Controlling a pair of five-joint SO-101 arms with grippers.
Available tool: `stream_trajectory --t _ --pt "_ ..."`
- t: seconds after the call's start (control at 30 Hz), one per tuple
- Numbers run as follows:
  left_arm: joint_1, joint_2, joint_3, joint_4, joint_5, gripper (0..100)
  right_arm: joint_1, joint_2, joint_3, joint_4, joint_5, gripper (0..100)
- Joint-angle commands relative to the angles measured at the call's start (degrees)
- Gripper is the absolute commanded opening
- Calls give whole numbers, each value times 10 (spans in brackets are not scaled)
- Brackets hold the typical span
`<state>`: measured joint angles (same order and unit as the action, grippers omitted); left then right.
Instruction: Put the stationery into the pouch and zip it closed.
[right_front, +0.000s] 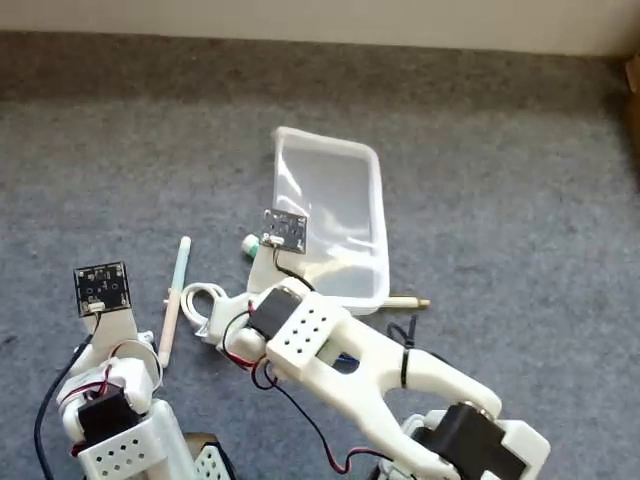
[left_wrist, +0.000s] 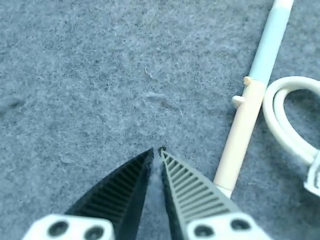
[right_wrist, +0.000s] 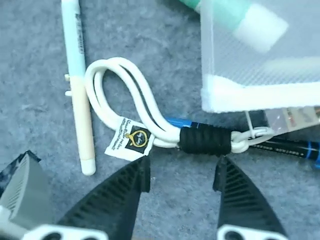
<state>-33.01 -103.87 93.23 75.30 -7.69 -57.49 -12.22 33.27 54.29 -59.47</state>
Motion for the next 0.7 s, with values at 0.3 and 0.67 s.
stream_trajectory --t 0.3,0.67 --pt "-8 -7 -4 -21 -5 38 44 87 -58 -31 -55 210" --pt "-8 -7 -4 -21 -5 38 77 104 -68 -32 -74 206"
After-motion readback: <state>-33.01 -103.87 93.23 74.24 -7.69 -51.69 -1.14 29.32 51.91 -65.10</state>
